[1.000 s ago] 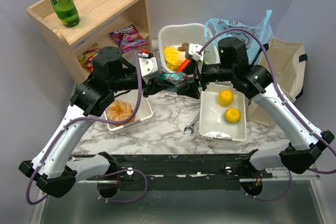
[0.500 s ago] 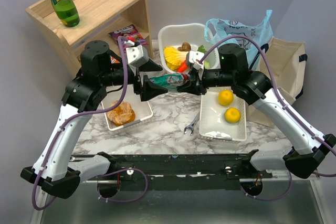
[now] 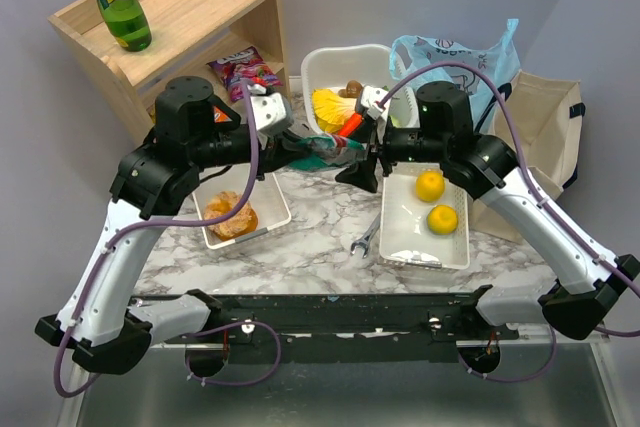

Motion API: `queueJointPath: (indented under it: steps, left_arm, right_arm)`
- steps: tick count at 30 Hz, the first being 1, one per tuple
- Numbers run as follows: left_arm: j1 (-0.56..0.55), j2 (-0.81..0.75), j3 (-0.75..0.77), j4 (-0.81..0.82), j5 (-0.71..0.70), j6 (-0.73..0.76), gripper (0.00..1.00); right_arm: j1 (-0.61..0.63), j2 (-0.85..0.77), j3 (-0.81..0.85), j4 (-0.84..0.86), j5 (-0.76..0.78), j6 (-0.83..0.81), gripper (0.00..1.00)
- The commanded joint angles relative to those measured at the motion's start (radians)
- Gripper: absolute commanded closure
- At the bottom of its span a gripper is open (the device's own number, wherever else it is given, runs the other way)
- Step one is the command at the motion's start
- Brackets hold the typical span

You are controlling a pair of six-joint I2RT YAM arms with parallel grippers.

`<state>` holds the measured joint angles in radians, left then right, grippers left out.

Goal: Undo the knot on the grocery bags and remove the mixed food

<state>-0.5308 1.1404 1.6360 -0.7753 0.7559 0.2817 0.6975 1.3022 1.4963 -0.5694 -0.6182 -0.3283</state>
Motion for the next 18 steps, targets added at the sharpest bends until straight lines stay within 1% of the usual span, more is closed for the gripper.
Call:
queueJointPath:
  steps: [1, 3, 5, 8, 10, 13, 15, 18]
  left_arm:
    - [0.063, -0.029, 0.05, -0.059, -0.262, -0.014, 1.0]
    - [0.065, -0.036, 0.04, -0.06, -0.47, 0.01, 1.0]
    - [0.072, -0.045, 0.015, -0.033, -0.668, 0.041, 1.0]
    - [0.08, -0.074, -0.05, 0.072, -0.91, 0.124, 1.0]
    - [0.08, -0.081, -0.087, 0.145, -1.012, 0.186, 1.0]
    - [0.079, -0.087, -0.156, 0.313, -1.167, 0.281, 1.0]
    - [0.079, -0.068, -0.168, 0.391, -1.242, 0.356, 1.0]
    - [0.078, -0.02, -0.167, 0.462, -1.323, 0.447, 1.0]
  right_arm:
    - [-0.039, 0.005, -0.003, 0.03, 0.175, 0.177, 0.11]
    - [-0.088, 0.009, -0.023, 0.032, 0.176, 0.253, 0.07]
    - [-0.131, 0.018, -0.041, 0.033, 0.16, 0.3, 0.07]
    - [-0.155, 0.031, -0.057, 0.04, 0.158, 0.32, 0.06]
    - [-0.156, 0.038, -0.06, 0.051, 0.155, 0.325, 0.06]
    - [-0.157, 0.057, -0.058, 0.056, 0.134, 0.325, 0.06]
    - [-0.156, 0.07, -0.056, 0.055, 0.125, 0.325, 0.06]
    - [-0.156, 0.082, -0.051, 0.054, 0.124, 0.325, 0.06]
